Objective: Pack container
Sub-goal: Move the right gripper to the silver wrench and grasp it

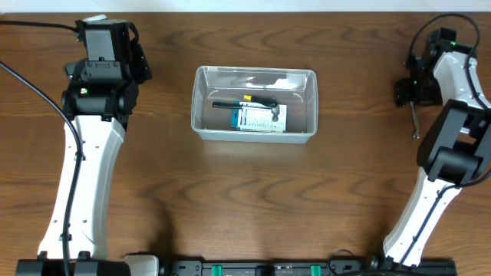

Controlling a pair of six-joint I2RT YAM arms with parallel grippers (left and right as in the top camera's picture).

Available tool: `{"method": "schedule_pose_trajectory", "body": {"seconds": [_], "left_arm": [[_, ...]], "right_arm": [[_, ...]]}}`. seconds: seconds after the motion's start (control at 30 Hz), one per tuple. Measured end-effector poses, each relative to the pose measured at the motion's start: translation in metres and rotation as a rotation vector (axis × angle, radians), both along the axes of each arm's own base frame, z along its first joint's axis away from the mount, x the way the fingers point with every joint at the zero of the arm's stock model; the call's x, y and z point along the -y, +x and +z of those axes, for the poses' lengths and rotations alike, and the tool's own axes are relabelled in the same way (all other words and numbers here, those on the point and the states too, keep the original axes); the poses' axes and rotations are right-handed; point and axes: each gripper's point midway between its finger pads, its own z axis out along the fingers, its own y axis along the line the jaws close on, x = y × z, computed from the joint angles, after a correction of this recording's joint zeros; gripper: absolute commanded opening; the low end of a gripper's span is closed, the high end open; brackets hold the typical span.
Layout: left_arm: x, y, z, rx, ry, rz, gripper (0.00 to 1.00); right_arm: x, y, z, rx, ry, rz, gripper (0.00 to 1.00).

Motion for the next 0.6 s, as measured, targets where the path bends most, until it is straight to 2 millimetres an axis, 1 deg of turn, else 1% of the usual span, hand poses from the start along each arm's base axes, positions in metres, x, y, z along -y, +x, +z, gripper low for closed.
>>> {"method": "schedule_pose_trajectory", "body": {"seconds": [0.07,0.13,0.2,0.23,0.4,0.53,0.6], "left_arm": [[0.0002,0.0000,-0.0001,0.000,0.000,-0.001,0.98],[0.0002,0.0000,0.0000,0.000,0.000,-0.001,0.98],[0.0002,0.0001,0.0000,0.000,0.000,-0.001,0.98],[0.0002,0.0000,0.0000,0.000,0.000,-0.001,0.98],[0.0002,0.0000,0.0000,0.000,0.000,-0.001,0.98],[0.0002,0.0000,0.0000,0.000,0.000,-0.001,0.98],[0.0002,0.0000,0.0000,0.000,0.000,-0.001,0.98]], "right_arm": [[0.0001,0.0008,0.0000,0.003,0.000,0.000,0.67],[-0.0003,0.0010,0.0000,0.004,0.002,0.004,0.61],[-0.0003,0.0010,0.0000,0.003,0.002,0.007,0.47],[-0.0003,0.0009,0.0000,0.003,0.002,0.005,0.41],[-0.0008,-0.0005,-0.0001,-0.002,0.004,0.003,0.36],[-0.0020,-0.0041,-0.0004,-0.017,0.009,0.005,0.14],[-0.0027,-0.0061,-0.0005,-0.025,0.012,0.006,0.09]]}}
